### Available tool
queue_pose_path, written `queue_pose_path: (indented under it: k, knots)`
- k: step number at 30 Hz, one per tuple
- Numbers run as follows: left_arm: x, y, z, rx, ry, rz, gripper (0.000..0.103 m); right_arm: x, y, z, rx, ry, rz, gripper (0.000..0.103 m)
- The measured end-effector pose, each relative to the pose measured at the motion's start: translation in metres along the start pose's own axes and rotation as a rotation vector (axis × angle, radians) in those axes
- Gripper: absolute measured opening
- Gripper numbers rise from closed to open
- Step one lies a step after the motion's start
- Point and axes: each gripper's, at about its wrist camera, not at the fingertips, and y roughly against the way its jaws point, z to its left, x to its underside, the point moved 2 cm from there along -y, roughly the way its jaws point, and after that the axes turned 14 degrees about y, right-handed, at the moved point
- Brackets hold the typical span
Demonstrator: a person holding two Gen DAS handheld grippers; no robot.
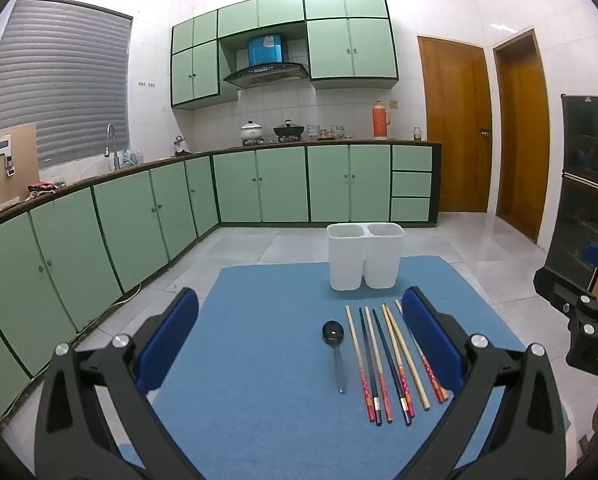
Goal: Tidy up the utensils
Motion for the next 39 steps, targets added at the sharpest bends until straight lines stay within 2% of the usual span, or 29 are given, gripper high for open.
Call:
queue_pose_path:
  k: [39]
  knots:
    - [0.0006, 0.0019, 0.0039, 0.001, 0.015, -0.005, 0.098, -0.0007, 0.0002, -0.0006, -0.001, -0.003, -0.002, 0.097]
